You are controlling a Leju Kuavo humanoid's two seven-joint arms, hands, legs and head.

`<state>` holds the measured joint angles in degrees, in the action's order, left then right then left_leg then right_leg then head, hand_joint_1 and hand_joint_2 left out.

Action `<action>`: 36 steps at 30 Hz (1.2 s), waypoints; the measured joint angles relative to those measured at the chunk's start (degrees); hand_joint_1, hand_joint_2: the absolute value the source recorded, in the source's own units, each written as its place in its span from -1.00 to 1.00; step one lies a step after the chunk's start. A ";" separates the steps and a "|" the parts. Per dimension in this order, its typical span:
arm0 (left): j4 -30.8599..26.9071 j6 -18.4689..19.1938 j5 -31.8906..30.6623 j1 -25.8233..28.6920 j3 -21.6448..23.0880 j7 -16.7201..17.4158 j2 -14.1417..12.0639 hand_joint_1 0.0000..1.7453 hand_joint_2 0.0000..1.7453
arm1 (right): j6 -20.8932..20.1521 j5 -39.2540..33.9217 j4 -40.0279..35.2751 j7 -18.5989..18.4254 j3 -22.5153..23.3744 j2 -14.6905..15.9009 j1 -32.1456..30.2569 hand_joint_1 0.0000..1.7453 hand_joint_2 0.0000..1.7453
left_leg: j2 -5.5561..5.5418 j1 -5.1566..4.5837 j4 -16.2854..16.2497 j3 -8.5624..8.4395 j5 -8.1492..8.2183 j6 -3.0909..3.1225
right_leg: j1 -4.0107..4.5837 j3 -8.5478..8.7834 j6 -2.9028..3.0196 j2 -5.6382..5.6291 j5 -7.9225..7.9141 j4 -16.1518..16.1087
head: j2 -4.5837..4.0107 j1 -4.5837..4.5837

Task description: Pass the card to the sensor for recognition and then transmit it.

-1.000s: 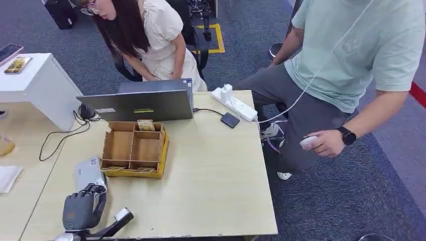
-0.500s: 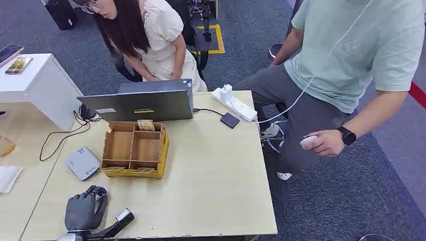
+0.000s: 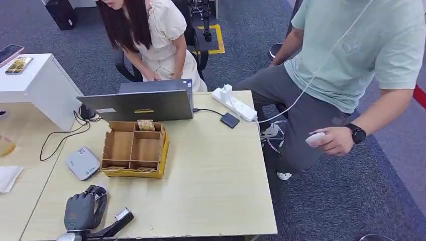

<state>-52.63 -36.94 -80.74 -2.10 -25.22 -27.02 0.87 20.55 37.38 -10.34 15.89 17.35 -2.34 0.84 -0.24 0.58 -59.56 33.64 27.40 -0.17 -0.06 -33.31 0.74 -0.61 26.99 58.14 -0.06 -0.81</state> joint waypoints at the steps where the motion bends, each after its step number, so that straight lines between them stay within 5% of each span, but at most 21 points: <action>1: 0.00 0.00 0.00 0.00 0.02 -0.02 -0.02 1.00 1.00 | 0.00 0.00 0.00 0.00 0.00 0.00 0.00 -1.00 1.00 | 0.00 0.00 0.00 0.00 0.00 0.00 | 0.00 0.00 0.00 0.00 0.00 0.00 | 0.02 0.00; 9: 0.04 0.00 1.29 0.00 0.02 -1.42 -0.15 1.00 1.00 | -0.07 0.20 0.00 0.00 0.31 0.00 0.01 -1.00 1.00 | 0.00 0.00 0.00 0.00 0.00 0.00 | 0.00 0.00 0.00 0.00 0.00 0.00 | 0.02 0.00; 16: -1.93 0.00 7.92 -0.17 -0.44 -6.21 -1.58 1.00 1.00 | -0.02 0.96 0.00 -0.02 1.33 0.00 0.02 -1.00 1.00 | 0.00 0.01 0.00 -0.01 -0.01 0.00 | 0.01 -0.04 0.00 -0.01 0.00 0.00 | 0.02 0.00; 23: -6.31 0.00 15.15 -0.28 1.99 -1.73 -7.10 1.00 1.00 | -0.04 1.81 0.00 -0.20 1.90 -0.02 0.06 -1.00 1.00 | -0.02 0.03 0.00 0.03 -0.03 -0.04 | 0.03 -0.11 0.02 -0.01 0.02 0.01 | 0.02 -0.04; 36: -9.73 0.00 17.03 -0.11 4.35 -0.22 -10.12 1.00 1.00 | -0.20 2.10 -0.09 -0.13 2.67 -0.22 0.14 -1.00 1.00 | 0.00 0.02 -0.01 0.08 -0.02 -0.03 | 0.02 -0.16 0.01 -0.03 0.02 -0.01 | 0.02 0.02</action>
<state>-62.36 -36.94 -63.71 -2.22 -20.87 -27.23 -9.24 20.35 39.47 -10.43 15.76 20.02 -2.56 0.98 -0.24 0.60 -59.57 33.72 27.38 -0.20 -0.04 -33.47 0.76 -0.63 27.01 58.13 -0.04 -0.79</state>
